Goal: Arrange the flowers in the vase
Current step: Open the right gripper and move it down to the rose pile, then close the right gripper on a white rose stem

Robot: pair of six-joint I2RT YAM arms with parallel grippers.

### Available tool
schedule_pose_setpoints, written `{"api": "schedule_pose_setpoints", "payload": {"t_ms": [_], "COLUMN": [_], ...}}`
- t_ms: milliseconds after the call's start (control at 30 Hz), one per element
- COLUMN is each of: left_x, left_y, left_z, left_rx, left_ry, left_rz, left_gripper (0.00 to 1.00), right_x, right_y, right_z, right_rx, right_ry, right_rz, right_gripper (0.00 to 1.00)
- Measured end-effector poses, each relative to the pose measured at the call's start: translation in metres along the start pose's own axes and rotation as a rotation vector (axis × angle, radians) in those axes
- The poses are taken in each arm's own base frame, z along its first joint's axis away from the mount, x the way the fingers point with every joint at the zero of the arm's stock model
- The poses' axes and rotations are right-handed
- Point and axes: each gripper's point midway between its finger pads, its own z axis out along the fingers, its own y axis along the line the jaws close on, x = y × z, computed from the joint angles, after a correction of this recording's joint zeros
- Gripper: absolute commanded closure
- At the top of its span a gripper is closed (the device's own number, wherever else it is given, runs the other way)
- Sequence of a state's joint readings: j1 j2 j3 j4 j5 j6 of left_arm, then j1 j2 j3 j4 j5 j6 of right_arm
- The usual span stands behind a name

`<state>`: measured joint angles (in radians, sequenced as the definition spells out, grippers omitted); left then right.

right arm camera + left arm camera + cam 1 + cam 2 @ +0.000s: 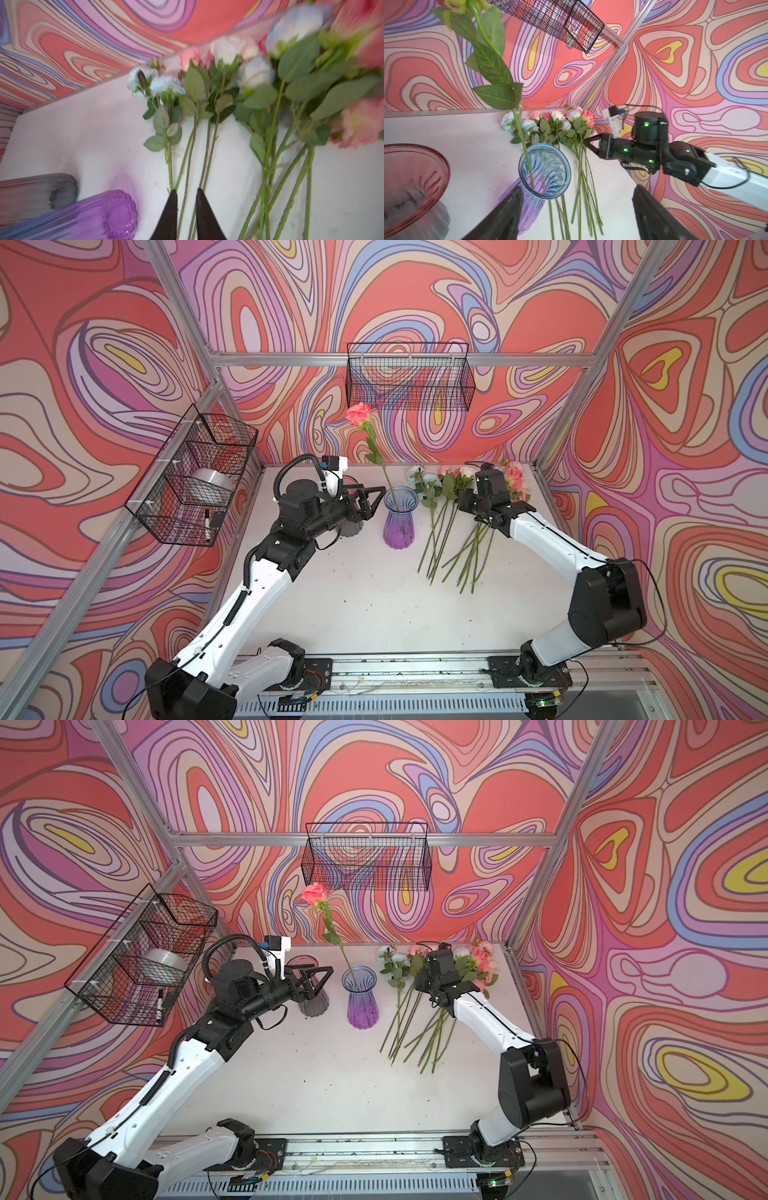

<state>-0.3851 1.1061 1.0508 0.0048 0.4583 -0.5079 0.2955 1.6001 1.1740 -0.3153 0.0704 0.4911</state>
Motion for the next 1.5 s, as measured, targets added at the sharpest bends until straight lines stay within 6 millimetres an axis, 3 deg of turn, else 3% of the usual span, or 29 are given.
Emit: {"api": "schedule_pose_setpoints", "payload": {"t_ms": [100, 200, 433, 567, 733, 900, 1000, 1200, 1300, 1500], "left_x": [0.002, 0.002, 0.017, 0.031, 0.031, 0.031, 0.033, 0.036, 0.036, 0.036], "left_y": [-0.007, -0.018, -0.043, -0.064, -0.068, -0.067, -0.066, -0.062, -0.062, -0.063], "left_z": [0.003, 0.005, 0.013, 0.013, 0.011, 0.012, 0.014, 0.018, 0.018, 0.018], "left_rx": [0.052, 0.117, 0.230, 0.289, 0.300, 0.298, 0.295, 0.288, 0.288, 0.293], "left_ry": [0.017, 0.026, 0.094, 0.141, 0.137, 0.139, 0.144, 0.155, 0.155, 0.155], "left_rz": [-0.033, -0.060, -0.090, -0.074, -0.065, -0.066, -0.070, -0.077, -0.077, -0.076], "left_gripper": [0.20, 0.20, 0.22, 0.21, 0.21, 0.21, 0.21, 0.21, 0.21, 0.21], "right_x": [0.026, 0.037, 0.032, 0.039, 0.051, 0.047, 0.046, 0.051, 0.039, -0.014], "right_y": [-0.004, -0.009, -0.025, -0.040, -0.052, -0.049, -0.046, -0.049, -0.044, -0.017], "right_z": [0.019, 0.031, 0.069, 0.097, 0.124, 0.130, 0.130, 0.118, 0.093, 0.020], "right_rx": [0.004, 0.016, 0.042, 0.057, 0.063, 0.029, 0.012, 0.010, -0.007, -0.105], "right_ry": [0.098, 0.149, 0.183, 0.234, 0.285, 0.280, 0.278, 0.273, 0.233, 0.063], "right_rz": [0.009, 0.022, 0.091, 0.129, 0.163, 0.180, 0.193, 0.206, 0.204, 0.188], "right_gripper": [0.80, 0.79, 0.78, 0.78, 0.79, 0.94, 1.00, 1.00, 1.00, 1.00]}}
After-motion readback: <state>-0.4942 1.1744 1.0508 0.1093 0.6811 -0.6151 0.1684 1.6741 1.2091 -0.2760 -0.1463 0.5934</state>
